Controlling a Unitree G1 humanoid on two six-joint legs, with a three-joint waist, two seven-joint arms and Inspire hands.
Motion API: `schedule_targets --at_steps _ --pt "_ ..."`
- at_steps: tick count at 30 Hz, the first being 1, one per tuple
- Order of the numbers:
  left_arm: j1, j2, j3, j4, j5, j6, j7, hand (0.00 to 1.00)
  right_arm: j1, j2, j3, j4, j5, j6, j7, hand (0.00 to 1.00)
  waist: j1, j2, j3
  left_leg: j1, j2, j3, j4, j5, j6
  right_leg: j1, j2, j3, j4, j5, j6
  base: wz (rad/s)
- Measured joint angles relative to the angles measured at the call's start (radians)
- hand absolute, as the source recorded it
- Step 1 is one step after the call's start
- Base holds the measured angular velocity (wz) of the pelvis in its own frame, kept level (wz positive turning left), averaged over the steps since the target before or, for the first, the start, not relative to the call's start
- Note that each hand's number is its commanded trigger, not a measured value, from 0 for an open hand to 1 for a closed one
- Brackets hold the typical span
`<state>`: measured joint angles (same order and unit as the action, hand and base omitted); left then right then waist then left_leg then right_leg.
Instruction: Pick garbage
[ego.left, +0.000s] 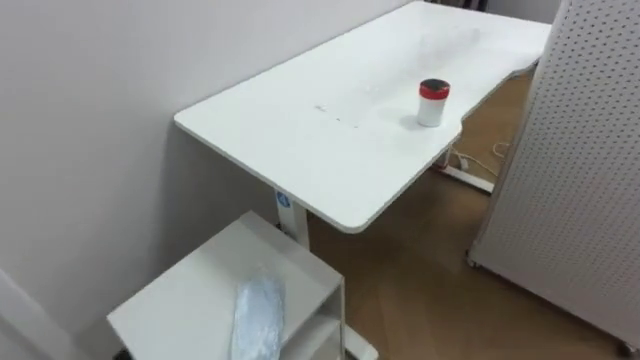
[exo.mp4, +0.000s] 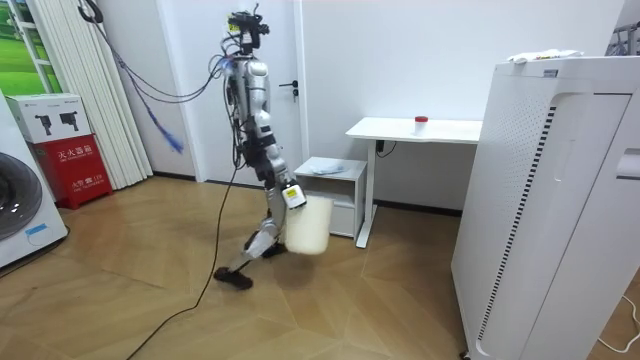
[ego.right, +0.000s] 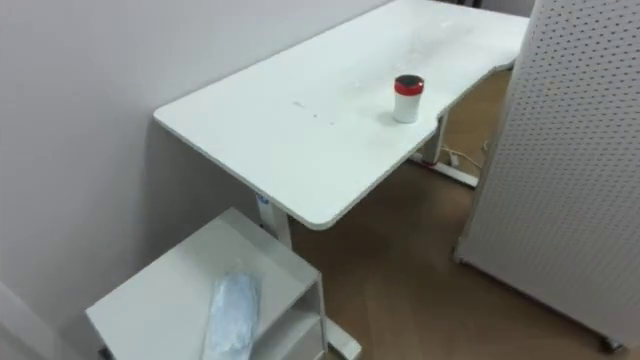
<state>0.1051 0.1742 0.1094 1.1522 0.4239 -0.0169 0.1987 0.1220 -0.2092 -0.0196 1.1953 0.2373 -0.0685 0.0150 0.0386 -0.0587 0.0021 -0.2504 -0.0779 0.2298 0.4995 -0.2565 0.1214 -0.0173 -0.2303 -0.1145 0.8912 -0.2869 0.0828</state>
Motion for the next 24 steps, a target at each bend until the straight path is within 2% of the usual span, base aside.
schedule_targets --at_steps 1,2,3,4,5,6,7,8,9,10,11,12,15,17,21,24 --pt "0.000 0.000 -0.002 -0.002 -0.001 -0.003 0.016 0.00 -0.009 0.000 0.001 -0.007 0.000 -0.006 0.000 1.00 0.000 0.006 0.0016 0.011 0.003 -0.007 -0.019 0.000 -0.001 -0.030 0.000 0.000 0.021 -0.018 -0.007 -0.42" --pt "-0.022 -0.003 -0.006 -0.003 -0.012 -0.010 0.046 0.00 -0.021 0.001 0.008 -0.030 0.003 -0.019 -0.001 1.00 -0.001 0.020 0.0079 0.036 0.017 -0.024 -0.053 0.004 -0.007 -0.092 0.008 -0.018 0.027 -0.062 -0.024 -0.38" --pt "-0.035 -0.002 -0.016 -0.006 -0.033 -0.026 0.072 0.00 -0.033 0.006 0.016 -0.034 0.002 -0.033 0.000 1.00 -0.004 0.031 0.0115 0.063 0.035 -0.033 -0.085 0.009 -0.014 -0.142 0.016 -0.044 -0.015 -0.085 -0.027 -0.27" --pt "-0.037 -0.001 -0.017 -0.014 -0.039 -0.035 0.082 0.00 -0.036 0.009 0.018 -0.034 0.001 -0.039 0.000 1.00 -0.010 0.032 0.0109 0.073 0.040 -0.043 -0.098 0.011 -0.017 -0.156 0.022 -0.057 -0.060 -0.087 -0.025 0.03" --pt "-0.047 0.000 -0.017 -0.037 -0.042 -0.049 0.101 0.00 -0.035 0.019 0.019 -0.034 0.001 -0.047 -0.003 1.00 -0.018 0.031 0.0104 0.089 0.050 -0.047 -0.116 0.013 -0.021 -0.182 0.028 -0.081 -0.172 -0.085 -0.026 0.14" --pt "-0.051 -0.002 -0.020 -0.063 -0.056 -0.067 0.119 0.00 -0.035 0.023 0.032 -0.031 0.003 -0.049 -0.009 1.00 -0.019 0.014 0.0043 0.106 0.050 -0.045 -0.127 0.012 -0.027 -0.203 0.029 -0.083 -0.315 -0.064 -0.035 0.10" --pt "-0.052 -0.003 -0.025 -0.067 -0.063 -0.078 0.129 0.00 -0.035 0.023 0.040 -0.031 0.003 -0.051 -0.011 1.00 -0.018 0.007 0.0014 0.110 0.050 -0.044 -0.125 0.009 -0.032 -0.213 0.031 -0.083 -0.382 -0.032 -0.038 0.14" --pt "-0.061 -0.011 -0.041 -0.068 -0.073 -0.089 0.144 0.00 -0.036 0.027 0.047 -0.028 0.003 -0.057 -0.016 1.00 -0.030 0.009 0.0012 0.122 0.061 -0.053 -0.113 -0.002 -0.049 -0.203 0.048 -0.084 -0.428 0.063 -0.024 0.13" --pt "-0.059 -0.018 -0.054 -0.088 -0.079 -0.099 0.149 0.00 -0.038 0.030 0.059 -0.017 0.002 -0.062 -0.027 1.00 -0.030 0.016 -0.0103 0.128 0.078 -0.056 -0.118 -0.002 -0.053 -0.169 0.076 -0.093 -0.489 0.080 -0.032 0.03" --pt "-0.058 -0.020 -0.054 -0.103 -0.079 -0.103 0.151 0.00 -0.048 0.030 0.071 -0.011 0.000 -0.062 -0.027 1.00 -0.024 0.018 -0.0097 0.133 0.088 -0.060 -0.124 -0.005 -0.058 -0.150 0.089 -0.094 -0.513 0.090 -0.037 -0.16" --pt "-0.062 -0.020 -0.054 -0.130 -0.078 -0.110 0.164 0.00 -0.067 0.030 0.087 -0.004 -0.001 -0.065 -0.024 1.00 -0.028 0.034 0.0017 0.138 0.103 -0.071 -0.132 -0.007 -0.065 -0.124 0.114 -0.096 -0.559 0.111 -0.043 -0.11" --pt "-0.071 -0.021 -0.055 -0.154 -0.078 -0.118 0.179 0.00 -0.076 0.030 0.097 -0.003 -0.001 -0.076 -0.022 1.00 -0.034 0.040 0.0053 0.140 0.106 -0.070 -0.144 -0.004 -0.071 -0.113 0.130 -0.095 -0.590 0.117 -0.044 0.00" --pt "-0.103 -0.020 -0.056 -0.196 -0.078 -0.147 0.236 0.00 -0.092 0.024 0.120 0.012 -0.001 -0.071 -0.023 1.00 -0.032 0.047 0.0068 0.147 0.107 -0.071 -0.171 0.000 -0.078 -0.119 0.136 -0.087 -0.599 0.118 -0.045 -0.05" --pt "-0.116 -0.017 -0.051 -0.226 -0.073 -0.165 0.282 0.00 -0.097 0.024 0.119 0.013 -0.006 -0.073 -0.017 1.00 -0.033 0.046 0.0074 0.146 0.107 -0.071 -0.174 0.001 -0.078 -0.123 0.139 -0.084 -0.600 0.118 -0.045 -0.10" --pt "-0.166 -0.017 -0.055 -0.231 -0.036 -0.224 0.379 0.00 -0.102 0.024 0.141 0.013 -0.009 -0.083 -0.011 1.00 -0.034 0.040 0.0111 0.146 0.108 -0.069 -0.175 0.001 -0.078 -0.127 0.138 -0.082 -0.600 0.118 -0.045 -0.06" --pt "-0.195 -0.010 -0.060 -0.230 -0.039 -0.235 0.431 0.00 -0.114 0.024 0.162 0.012 -0.001 -0.085 -0.010 1.00 -0.035 0.036 0.0154 0.126 0.107 -0.068 -0.174 0.001 -0.079 -0.150 0.137 -0.087 -0.599 0.118 -0.045 -0.04"
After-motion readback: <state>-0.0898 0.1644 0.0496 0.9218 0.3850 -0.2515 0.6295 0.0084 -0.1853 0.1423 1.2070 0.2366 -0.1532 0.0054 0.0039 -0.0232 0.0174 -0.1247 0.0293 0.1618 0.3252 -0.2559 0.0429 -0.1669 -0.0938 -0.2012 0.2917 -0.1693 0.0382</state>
